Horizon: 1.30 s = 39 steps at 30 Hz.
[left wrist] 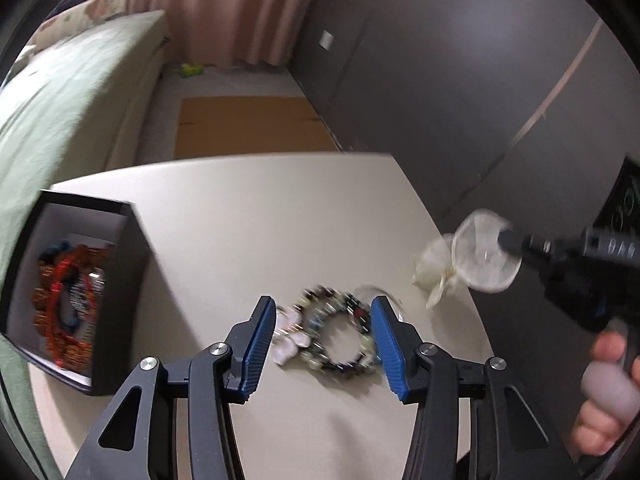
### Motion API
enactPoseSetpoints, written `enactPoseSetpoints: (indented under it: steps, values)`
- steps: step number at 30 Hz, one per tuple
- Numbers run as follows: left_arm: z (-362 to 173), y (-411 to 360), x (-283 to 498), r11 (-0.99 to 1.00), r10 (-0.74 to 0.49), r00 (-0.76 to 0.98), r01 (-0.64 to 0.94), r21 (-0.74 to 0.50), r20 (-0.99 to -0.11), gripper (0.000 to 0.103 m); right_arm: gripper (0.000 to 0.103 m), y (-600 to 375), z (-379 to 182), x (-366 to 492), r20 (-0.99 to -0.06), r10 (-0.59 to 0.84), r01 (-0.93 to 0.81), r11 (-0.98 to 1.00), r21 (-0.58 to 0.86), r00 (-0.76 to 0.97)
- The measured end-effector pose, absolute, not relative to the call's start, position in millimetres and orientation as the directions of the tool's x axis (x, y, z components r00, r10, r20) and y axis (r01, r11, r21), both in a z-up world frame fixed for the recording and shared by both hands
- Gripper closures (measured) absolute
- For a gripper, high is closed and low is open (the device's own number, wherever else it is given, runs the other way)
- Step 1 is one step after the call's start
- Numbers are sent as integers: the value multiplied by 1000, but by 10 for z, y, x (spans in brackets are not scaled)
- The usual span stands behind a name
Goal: Organize jewelry
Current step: 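Grasp the clear plastic bag with the right gripper while the left moves over the pearl bracelet, then close the left gripper on the dark green-bead bracelet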
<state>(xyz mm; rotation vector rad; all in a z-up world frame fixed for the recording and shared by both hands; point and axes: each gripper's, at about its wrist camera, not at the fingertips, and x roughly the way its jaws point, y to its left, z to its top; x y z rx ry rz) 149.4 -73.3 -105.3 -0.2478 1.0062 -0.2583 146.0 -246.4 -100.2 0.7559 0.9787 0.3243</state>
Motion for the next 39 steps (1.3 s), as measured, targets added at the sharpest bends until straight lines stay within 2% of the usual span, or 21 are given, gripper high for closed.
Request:
enactPoseSetpoints:
  steps: [3, 12, 15, 17, 19, 22, 28, 39]
  values:
    - [-1175, -887, 1505, 941, -336, 470, 131, -312, -816, 58, 100, -2527, -997, 1441, -620, 561, 93, 696, 712, 548]
    - [-1302, -1177, 1473, 944, -321, 444, 219, -247, -837, 59, 100, -2594, -942, 1364, -619, 540, 115, 694, 711, 570]
    - [-1366, -1181, 1492, 950, -301, 440, 213, -228, -846, 72, 100, -2596, -918, 1366, -612, 543, 109, 691, 715, 574]
    - [-1427, -1169, 1512, 953, -293, 430, 204, -224, -854, 76, 100, -2619, -906, 1364, -606, 546, 105, 687, 719, 578]
    - [-1480, -1171, 1518, 953, -291, 419, 205, -223, -860, 87, 100, -2618, -895, 1366, -602, 550, 99, 686, 721, 579]
    - [-1518, -1176, 1495, 950, -299, 416, 215, -226, -859, 95, 100, -2619, -907, 1366, -601, 555, 91, 687, 721, 576]
    - [-1413, -1149, 1493, 945, -320, 446, 214, -247, -836, 95, 100, -2642, -924, 1370, -601, 556, 94, 685, 723, 574]
    - [-1052, -774, 1475, 911, -407, 511, 174, -373, -757, 96, 100, -2464, -937, 1351, -603, 564, 87, 686, 722, 564]
